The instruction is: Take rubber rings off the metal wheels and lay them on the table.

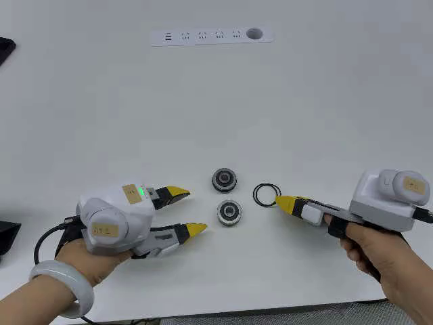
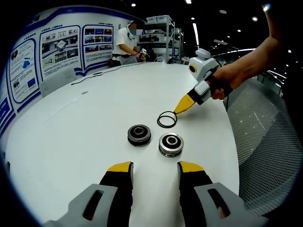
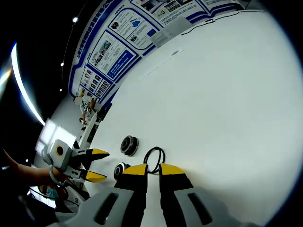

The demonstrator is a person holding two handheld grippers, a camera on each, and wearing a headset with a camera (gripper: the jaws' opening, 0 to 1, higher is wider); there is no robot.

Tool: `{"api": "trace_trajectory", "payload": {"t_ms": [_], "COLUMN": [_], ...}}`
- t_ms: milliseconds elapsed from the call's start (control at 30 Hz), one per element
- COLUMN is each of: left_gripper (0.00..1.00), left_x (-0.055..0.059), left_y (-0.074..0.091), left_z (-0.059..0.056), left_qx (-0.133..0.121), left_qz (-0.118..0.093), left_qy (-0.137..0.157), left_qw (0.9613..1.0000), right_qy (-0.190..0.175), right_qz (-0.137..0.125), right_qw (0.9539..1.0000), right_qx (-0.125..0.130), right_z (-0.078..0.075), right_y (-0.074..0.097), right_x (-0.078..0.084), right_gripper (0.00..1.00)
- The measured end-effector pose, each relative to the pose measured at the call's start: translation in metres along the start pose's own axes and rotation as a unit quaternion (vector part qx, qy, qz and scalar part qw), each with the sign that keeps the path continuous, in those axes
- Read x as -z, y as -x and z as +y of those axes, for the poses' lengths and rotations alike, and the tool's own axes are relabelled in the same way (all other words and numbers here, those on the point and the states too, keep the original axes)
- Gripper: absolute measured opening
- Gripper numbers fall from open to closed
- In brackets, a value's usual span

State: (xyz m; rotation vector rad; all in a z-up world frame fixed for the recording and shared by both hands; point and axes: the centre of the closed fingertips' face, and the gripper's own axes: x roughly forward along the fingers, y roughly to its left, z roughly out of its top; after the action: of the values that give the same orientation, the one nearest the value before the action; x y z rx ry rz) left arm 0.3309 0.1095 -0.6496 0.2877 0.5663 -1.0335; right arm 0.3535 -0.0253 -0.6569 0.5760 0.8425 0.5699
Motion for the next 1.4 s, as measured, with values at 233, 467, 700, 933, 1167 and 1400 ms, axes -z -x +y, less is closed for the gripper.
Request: {"api": "trace_trajectory", "payload": {"t_ms": [233, 467, 700, 933, 1167, 1400], "left_gripper": [0.38, 0.38, 0.37, 0.33, 0.31, 0.29], "left_x": [-0.004, -0.006, -0.011, -0.018, -0.026, -0.035], "left_y": [0.0, 0.0, -0.001, -0.004, -0.012, -0.022], "left_z": [0.001, 0.005, 0.011, 0.019, 0.023, 0.023], "left_qx": [-0.002, -0.006, -0.012, -0.02, -0.022, -0.018], "left_qz": [-0.002, -0.007, -0.013, -0.018, -0.024, -0.026], "left_qy": [0.001, 0.004, 0.004, 0.006, 0.003, -0.003], "left_qw": [1.0, 0.9999, 0.9998, 0.9996, 0.9995, 0.9995], "right_qy": [0.053, 0.077, 0.068, 0.063, 0.064, 0.066], "right_qz": [0.015, 0.019, 0.013, 0.009, 0.008, 0.009], "right_qw": [0.9985, 0.9968, 0.9976, 0.9979, 0.9978, 0.9974], "right_qx": [0.01, 0.007, -0.002, -0.011, -0.018, -0.027], "right_z": [0.002, 0.008, 0.011, 0.015, 0.017, 0.022], "right_y": [0.0, -0.002, -0.006, -0.01, -0.017, -0.024], "right_x": [0.0, -0.001, -0.008, -0.012, -0.017, -0.02], "right_gripper": [0.13, 0.16, 0.17, 0.17, 0.17, 0.17]}}
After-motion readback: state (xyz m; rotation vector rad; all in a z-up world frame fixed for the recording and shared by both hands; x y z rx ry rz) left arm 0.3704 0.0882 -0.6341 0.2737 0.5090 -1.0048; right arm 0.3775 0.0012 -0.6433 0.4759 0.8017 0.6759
